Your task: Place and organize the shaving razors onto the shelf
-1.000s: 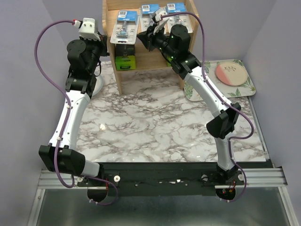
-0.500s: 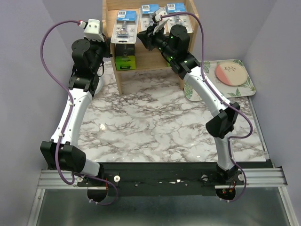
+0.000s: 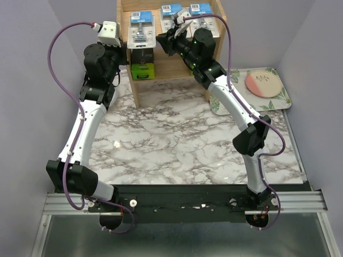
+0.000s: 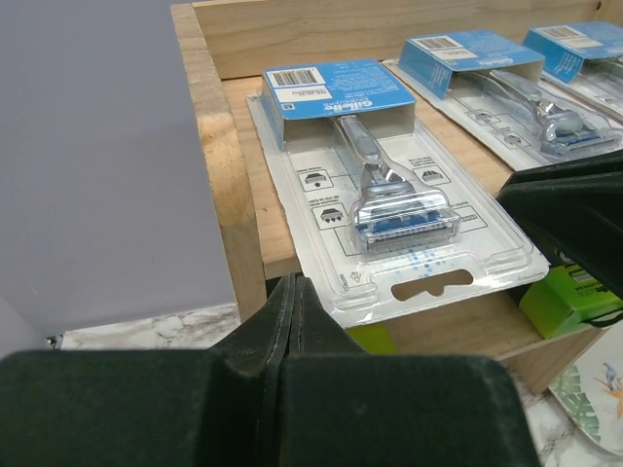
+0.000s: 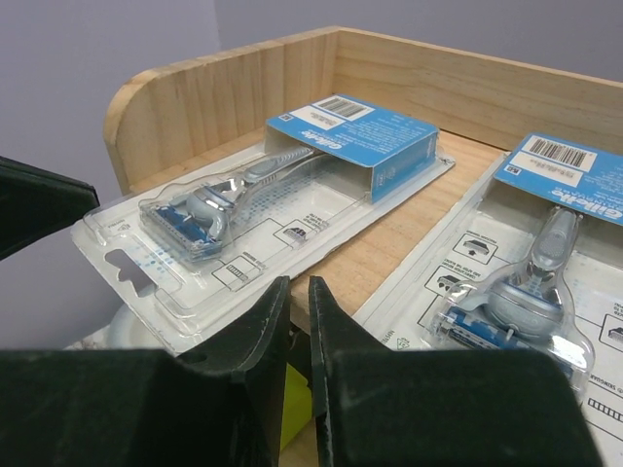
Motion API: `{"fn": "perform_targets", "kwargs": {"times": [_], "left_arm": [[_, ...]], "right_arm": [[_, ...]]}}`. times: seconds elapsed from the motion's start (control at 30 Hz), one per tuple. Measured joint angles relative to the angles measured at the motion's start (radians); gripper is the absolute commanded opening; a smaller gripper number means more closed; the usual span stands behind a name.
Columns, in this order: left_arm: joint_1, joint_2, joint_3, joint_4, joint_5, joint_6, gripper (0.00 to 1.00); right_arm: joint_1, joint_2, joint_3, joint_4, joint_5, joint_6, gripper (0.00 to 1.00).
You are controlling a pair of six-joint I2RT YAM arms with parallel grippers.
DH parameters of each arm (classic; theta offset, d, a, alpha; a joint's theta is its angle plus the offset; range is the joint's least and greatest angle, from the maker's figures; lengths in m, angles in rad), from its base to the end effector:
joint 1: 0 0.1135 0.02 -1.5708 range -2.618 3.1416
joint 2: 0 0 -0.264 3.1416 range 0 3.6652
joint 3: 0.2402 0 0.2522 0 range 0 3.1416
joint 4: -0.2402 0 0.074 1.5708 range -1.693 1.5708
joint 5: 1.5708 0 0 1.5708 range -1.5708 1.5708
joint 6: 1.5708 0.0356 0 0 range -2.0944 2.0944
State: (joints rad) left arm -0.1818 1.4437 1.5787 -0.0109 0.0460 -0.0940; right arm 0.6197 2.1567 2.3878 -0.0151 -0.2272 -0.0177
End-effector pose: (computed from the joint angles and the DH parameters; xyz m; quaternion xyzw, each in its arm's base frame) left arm 0.3242 -0.0613 0.4814 0.0463 0.6603 -0.1181 0.7402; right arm 0.3998 0.2951 0.4713 -0.2790 0.5637 0.2974 0.7183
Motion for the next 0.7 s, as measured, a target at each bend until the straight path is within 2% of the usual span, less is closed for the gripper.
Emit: {"fn": "perform_targets", "kwargs": {"times": [0.37, 0.7], "left_arm": [[-0.019, 0.017, 0.024, -0.019, -0.045, 0.024, 0.0], [-0.023, 0.017, 0.024, -0.019, -0.058, 0.021, 0.0]], "right_arm": [[0.0, 0.005, 0.0, 0.018, 0.007, 0.025, 0.23], [-0.002, 0.005, 0.0, 0.017, 0.012, 0.025, 0.27]]}}
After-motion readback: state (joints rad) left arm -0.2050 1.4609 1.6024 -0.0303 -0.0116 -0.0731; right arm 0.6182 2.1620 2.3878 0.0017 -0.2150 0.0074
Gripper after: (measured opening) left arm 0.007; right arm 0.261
